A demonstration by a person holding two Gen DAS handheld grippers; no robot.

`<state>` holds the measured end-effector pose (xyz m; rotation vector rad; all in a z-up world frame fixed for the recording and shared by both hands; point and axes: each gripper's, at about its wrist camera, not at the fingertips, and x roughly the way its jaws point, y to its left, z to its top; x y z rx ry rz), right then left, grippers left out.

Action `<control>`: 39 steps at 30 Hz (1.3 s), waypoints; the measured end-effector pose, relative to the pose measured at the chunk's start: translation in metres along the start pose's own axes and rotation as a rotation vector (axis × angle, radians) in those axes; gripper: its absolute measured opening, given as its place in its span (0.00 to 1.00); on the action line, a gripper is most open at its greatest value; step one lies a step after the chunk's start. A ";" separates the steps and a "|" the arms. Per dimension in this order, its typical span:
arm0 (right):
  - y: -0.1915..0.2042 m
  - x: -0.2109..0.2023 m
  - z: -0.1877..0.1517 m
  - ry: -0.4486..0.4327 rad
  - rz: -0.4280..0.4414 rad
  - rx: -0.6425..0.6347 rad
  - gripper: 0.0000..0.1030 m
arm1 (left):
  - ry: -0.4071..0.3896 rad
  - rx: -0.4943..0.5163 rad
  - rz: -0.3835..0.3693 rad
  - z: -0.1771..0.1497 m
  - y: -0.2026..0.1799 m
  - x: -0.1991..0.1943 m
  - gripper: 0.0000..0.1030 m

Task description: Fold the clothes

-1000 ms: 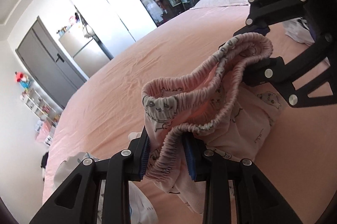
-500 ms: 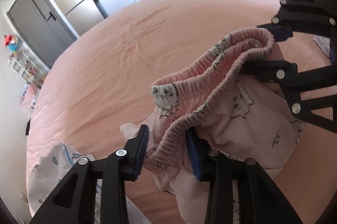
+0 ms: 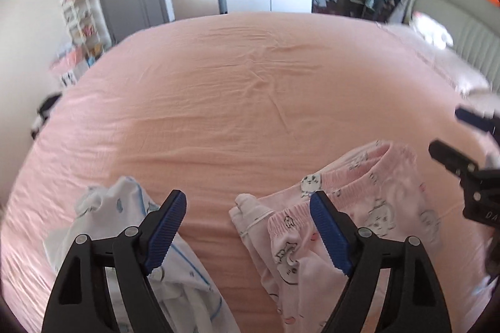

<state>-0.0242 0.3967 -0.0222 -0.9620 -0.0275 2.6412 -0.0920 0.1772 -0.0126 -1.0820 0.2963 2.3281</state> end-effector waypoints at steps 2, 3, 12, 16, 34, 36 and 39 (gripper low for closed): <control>-0.014 -0.005 -0.003 0.026 0.053 0.076 0.86 | -0.002 -0.077 -0.067 0.000 0.010 -0.011 0.80; -0.021 -0.008 -0.005 0.039 0.080 0.114 0.86 | -0.001 -0.110 -0.099 -0.001 0.014 -0.015 0.82; -0.070 -0.021 -0.059 0.196 0.215 0.503 0.86 | -0.031 -0.316 -0.257 -0.033 0.021 -0.020 1.00; -0.070 -0.033 -0.082 0.223 0.272 0.642 0.86 | -0.014 -0.466 -0.424 -0.052 0.024 -0.017 1.00; -0.009 -0.007 -0.132 0.276 0.446 1.090 0.86 | 0.174 -0.856 -0.733 -0.110 0.040 0.017 1.00; -0.006 0.005 -0.135 0.271 0.452 1.125 0.86 | 0.168 -0.873 -0.737 -0.111 0.042 0.019 1.00; 0.000 0.026 -0.140 0.277 0.486 1.182 0.86 | 0.167 -0.907 -0.749 -0.114 0.040 0.026 1.00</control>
